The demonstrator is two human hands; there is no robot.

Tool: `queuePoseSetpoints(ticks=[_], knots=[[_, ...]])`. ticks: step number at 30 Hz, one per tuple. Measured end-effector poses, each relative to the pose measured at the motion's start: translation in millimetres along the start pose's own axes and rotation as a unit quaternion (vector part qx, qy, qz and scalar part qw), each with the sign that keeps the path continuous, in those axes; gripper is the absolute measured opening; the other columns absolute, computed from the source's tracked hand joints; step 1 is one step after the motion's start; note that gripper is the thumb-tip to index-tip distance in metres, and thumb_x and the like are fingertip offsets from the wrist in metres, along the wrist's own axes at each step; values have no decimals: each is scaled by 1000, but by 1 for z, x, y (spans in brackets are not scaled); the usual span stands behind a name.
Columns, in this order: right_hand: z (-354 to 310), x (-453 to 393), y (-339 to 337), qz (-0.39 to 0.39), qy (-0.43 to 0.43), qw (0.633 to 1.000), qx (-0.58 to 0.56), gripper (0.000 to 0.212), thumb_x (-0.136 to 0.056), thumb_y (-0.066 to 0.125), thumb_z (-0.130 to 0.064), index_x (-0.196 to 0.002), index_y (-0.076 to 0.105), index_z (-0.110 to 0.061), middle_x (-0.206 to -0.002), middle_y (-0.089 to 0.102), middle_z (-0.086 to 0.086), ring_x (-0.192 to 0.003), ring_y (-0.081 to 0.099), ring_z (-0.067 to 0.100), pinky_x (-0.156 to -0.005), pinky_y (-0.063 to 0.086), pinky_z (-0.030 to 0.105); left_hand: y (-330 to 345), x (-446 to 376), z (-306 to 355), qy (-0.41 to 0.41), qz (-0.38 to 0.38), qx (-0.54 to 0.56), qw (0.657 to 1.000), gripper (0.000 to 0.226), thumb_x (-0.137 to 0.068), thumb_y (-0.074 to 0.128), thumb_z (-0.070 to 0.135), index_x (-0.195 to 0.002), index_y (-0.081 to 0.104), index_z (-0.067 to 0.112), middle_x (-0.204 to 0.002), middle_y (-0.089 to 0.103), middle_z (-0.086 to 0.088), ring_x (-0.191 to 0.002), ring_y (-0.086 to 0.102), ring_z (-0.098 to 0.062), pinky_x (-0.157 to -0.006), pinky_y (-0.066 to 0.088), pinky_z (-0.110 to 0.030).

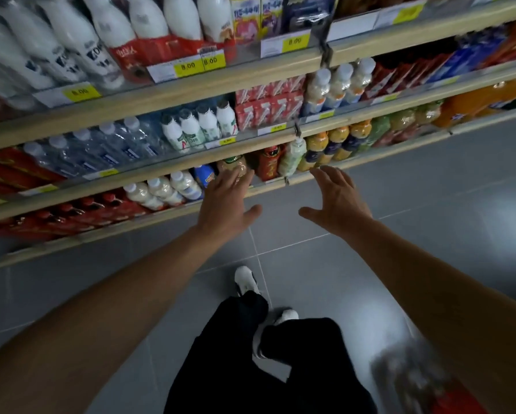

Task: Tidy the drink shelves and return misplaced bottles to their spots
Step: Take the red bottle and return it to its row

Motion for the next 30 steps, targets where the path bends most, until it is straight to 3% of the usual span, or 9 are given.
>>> queuePoseSetpoints(ticks=[5,11,15,18,25,30], knots=[[32,-63,45,-14,-35,999,4,92,-79,75,-51,-152,30,-20,-155,33,5,-145,23,27,-117,29,43,63,-38,-16,-32,-1,6,999,76,-88,67,44,-151,38,14,-157,35,-14,-143,31,-36,-116,25,-46],[83,-143,114,-17,-98,995,20,90,-80,76,-47,-152,31,-18,-155,34,6,-143,27,29,-115,31,43,159,-92,-38,-63,37,5,997,76,-82,47,55,-143,48,10,-146,47,-16,-135,43,-36,-109,38,-50],[116,-199,171,18,-135,991,16,84,-80,77,-42,-148,38,-14,-150,41,9,-139,34,31,-112,34,41,233,-126,-57,-76,84,7,994,73,-84,68,40,-147,44,11,-150,42,-17,-138,40,-37,-112,35,-52],[132,-233,218,44,-160,986,18,81,-79,75,-40,-146,40,-12,-148,42,10,-137,36,34,-111,35,43,283,-151,-75,-81,110,2,991,74,-84,63,42,-149,42,14,-155,37,-15,-140,36,-38,-112,34,-52],[148,-302,277,145,-238,960,-25,72,-77,68,-41,-141,46,-15,-139,48,11,-127,44,37,-106,40,48,344,-207,-114,-66,184,-9,981,76,-88,61,47,-154,32,24,-161,28,-5,-144,27,-34,-117,28,-47],[142,-330,275,286,-295,912,-1,65,-79,70,-34,-136,51,-9,-133,51,15,-122,46,38,-108,36,43,350,-231,-132,-38,257,-16,966,76,-87,61,49,-153,35,22,-160,31,-8,-143,30,-35,-116,31,-49]])
Point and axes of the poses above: each hand's wrist, its own x-axis away from the middle knuckle, its own y-axis out of the palm, z = x × y, the point moved 1 cm from there along -x, towards the middle knuckle
